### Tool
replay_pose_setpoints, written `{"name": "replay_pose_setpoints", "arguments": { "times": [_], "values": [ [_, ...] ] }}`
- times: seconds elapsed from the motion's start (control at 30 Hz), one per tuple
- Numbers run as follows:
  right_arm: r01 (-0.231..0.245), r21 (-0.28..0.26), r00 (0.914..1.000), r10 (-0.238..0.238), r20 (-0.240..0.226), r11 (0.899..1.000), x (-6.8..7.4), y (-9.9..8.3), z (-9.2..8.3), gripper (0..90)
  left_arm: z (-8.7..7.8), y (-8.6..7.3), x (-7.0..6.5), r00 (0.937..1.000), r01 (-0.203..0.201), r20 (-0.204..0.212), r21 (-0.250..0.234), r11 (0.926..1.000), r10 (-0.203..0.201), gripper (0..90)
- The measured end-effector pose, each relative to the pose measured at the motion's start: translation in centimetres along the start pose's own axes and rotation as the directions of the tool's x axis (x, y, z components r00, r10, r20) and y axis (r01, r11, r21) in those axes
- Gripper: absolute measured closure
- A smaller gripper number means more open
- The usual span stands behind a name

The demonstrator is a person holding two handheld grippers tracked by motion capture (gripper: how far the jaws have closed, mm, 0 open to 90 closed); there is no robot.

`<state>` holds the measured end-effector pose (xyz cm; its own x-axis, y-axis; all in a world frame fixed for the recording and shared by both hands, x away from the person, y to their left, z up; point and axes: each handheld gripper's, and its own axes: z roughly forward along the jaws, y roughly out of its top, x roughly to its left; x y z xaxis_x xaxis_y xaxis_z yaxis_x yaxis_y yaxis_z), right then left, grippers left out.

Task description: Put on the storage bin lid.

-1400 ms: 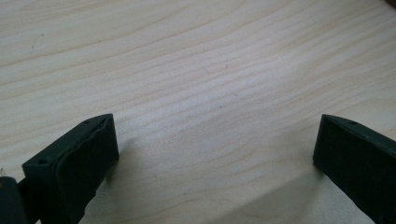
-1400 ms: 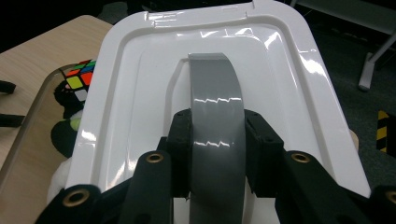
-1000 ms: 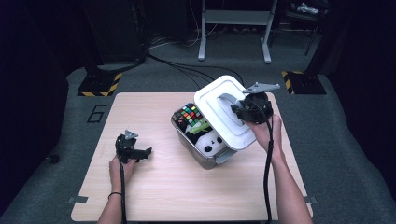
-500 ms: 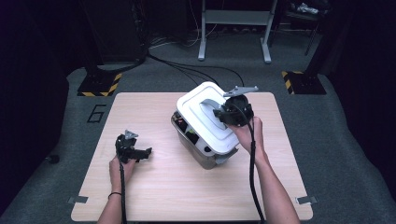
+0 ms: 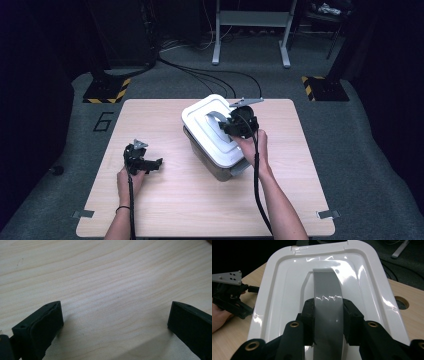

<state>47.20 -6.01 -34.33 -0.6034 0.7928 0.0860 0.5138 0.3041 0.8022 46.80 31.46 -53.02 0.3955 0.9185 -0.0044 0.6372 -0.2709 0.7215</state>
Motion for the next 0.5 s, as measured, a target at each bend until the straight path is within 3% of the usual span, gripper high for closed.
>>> {"name": "replay_pose_setpoints", "arguments": {
  "times": [0.2, 0.37, 0.5],
  "values": [
    [-0.023, 0.021, 0.9997, 0.023, 0.007, 1.000, -0.2, -1.1, 0.9, 66.4, 0.0, 0.0, 0.0, 1.0000, -0.001, 0.000, 0.000, 1.0000, 0.001, 0.0],
    [-0.047, -0.001, 0.9989, 0.047, -0.005, 0.999, -0.1, -1.6, 1.1, 66.4, 0.0, 0.0, 0.0, 1.0000, -0.001, 0.001, 0.001, 1.0000, 0.001, 0.0],
    [-0.030, -0.009, 0.9995, 0.030, 0.007, 0.999, 0.2, -1.9, 1.2, 66.2, 0.0, 0.0, 0.0, 1.0000, -0.002, 0.001, 0.000, 1.0000, 0.002, 0.0]
  ]
}}
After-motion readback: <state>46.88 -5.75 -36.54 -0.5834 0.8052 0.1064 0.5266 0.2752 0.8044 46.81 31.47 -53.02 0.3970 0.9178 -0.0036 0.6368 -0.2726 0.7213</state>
